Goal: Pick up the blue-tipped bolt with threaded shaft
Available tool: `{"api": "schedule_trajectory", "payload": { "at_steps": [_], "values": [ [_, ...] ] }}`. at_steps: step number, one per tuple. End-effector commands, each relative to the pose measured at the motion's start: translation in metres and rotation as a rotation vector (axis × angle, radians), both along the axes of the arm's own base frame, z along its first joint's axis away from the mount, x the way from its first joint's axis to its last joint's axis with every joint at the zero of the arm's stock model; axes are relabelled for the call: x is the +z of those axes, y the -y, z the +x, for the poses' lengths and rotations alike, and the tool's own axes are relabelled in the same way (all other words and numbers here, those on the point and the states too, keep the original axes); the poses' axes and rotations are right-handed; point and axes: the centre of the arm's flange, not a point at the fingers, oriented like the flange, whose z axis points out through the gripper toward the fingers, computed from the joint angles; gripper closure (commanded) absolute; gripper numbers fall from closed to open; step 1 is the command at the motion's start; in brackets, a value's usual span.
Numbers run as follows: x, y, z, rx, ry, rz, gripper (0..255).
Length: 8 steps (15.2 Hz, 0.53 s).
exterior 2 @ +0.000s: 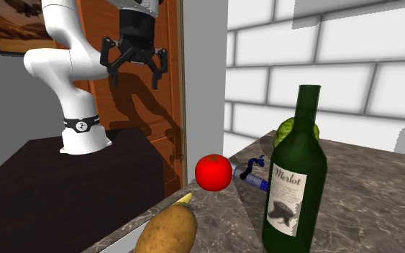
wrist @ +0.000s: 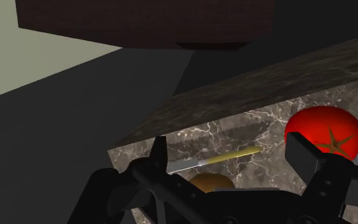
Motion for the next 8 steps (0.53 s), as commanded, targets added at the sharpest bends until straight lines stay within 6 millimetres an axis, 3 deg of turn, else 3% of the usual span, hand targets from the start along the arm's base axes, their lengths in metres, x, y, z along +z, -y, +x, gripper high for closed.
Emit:
{"api": "schedule_trajectory", "payload": {
  "at_steps": [1,8],
  "values": [
    [-0.012,-0.021,0.010,0.019,0.005,-0.005,0],
    [-0.066,-0.092,0.041,0.085,0.019,-0.026,0]
  ]
}}
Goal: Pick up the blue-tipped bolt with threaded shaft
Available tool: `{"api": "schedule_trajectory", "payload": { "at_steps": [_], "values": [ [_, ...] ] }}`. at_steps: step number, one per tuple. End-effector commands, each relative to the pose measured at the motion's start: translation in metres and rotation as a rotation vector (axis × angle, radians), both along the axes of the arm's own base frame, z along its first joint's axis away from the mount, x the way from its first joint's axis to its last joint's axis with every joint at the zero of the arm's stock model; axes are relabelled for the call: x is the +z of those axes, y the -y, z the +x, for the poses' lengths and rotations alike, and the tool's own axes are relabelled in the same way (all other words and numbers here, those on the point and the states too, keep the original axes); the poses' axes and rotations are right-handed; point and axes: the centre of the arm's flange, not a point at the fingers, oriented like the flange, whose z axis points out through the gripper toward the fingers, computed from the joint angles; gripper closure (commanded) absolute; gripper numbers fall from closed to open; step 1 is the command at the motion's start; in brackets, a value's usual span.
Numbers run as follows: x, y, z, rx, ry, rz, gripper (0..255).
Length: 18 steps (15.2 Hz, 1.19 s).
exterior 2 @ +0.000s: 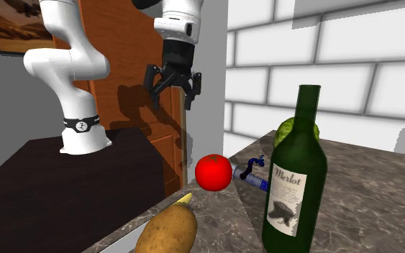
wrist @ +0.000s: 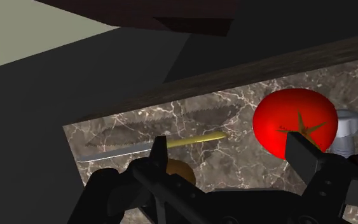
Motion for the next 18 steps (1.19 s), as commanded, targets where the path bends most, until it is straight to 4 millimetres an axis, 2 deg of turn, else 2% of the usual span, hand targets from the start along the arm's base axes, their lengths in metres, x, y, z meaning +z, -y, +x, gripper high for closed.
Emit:
{"api": "schedule_trajectory", "payload": {
  "at_steps": [1,18],
  "values": [
    [-0.017,-0.019,0.009,0.019,0.004,-0.006,0],
    [-0.153,-0.194,0.067,0.177,0.038,-0.057,0]
  ]
}}
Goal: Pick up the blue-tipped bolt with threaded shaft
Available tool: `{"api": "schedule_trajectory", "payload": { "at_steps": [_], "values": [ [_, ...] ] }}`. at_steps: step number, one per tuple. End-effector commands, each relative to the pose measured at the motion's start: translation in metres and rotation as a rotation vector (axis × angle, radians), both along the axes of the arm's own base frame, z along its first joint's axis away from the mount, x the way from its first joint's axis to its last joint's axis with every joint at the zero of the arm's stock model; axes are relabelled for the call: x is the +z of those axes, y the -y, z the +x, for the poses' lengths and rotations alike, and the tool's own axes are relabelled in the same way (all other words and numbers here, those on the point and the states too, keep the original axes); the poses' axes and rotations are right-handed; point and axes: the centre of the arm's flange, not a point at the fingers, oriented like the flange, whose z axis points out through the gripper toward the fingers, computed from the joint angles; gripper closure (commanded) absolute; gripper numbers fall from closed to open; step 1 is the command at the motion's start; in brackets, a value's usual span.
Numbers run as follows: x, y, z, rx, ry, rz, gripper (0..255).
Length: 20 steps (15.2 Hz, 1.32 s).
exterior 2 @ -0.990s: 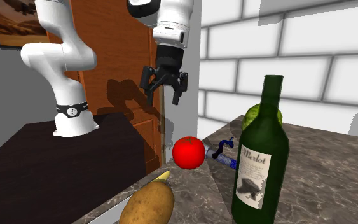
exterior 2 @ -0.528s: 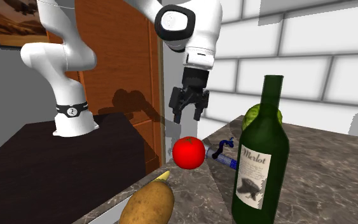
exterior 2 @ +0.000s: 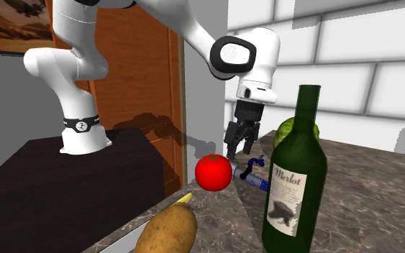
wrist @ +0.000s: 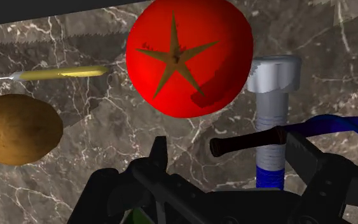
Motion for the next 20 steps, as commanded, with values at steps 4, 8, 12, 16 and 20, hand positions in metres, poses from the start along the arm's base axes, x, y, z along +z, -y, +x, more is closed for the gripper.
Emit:
{"api": "schedule_trajectory", "payload": {
  "at_steps": [4,8,12,16,20],
  "values": [
    [-0.042,-0.052,0.014,0.046,0.011,-0.016,0],
    [-0.065,-0.061,0.016,0.055,0.013,-0.019,0],
    [-0.086,-0.061,0.016,0.055,0.013,-0.019,0],
    [-0.088,-0.062,0.015,0.055,0.013,-0.019,255],
    [-0.088,-0.062,0.015,0.055,0.013,-0.019,255]
  ]
}}
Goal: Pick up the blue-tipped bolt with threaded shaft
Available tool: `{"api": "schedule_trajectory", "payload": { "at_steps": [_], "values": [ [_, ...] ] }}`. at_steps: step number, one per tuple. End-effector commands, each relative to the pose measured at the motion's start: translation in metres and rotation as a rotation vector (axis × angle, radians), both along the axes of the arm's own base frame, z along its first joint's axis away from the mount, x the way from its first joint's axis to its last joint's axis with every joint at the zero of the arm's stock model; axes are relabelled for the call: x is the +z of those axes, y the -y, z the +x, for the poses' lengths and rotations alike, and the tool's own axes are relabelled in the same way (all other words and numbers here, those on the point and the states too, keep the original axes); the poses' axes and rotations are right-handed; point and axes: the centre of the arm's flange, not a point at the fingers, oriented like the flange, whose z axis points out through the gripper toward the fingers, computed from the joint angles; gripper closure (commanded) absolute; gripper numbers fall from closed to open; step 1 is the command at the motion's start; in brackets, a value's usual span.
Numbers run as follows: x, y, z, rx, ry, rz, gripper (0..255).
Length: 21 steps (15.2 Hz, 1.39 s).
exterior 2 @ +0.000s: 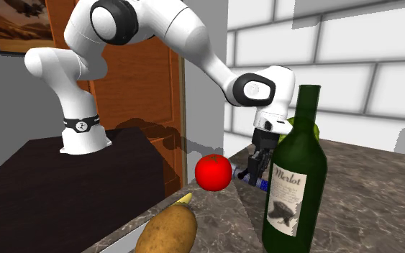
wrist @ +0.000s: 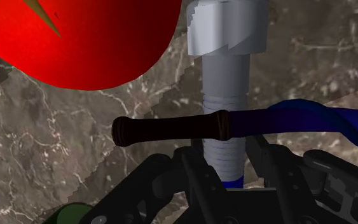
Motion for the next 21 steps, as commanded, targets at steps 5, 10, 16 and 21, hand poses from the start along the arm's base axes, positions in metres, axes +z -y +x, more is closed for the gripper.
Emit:
{"api": "schedule_trajectory", "payload": {
  "at_steps": [5,10,16,21],
  "values": [
    [0.004,0.000,0.000,0.000,0.000,0.000,255],
    [0.031,0.000,0.000,0.000,0.000,0.000,255],
    [0.062,0.000,0.000,0.000,0.000,0.000,255],
    [0.079,0.000,0.000,0.000,0.000,0.000,255]
  ]
}}
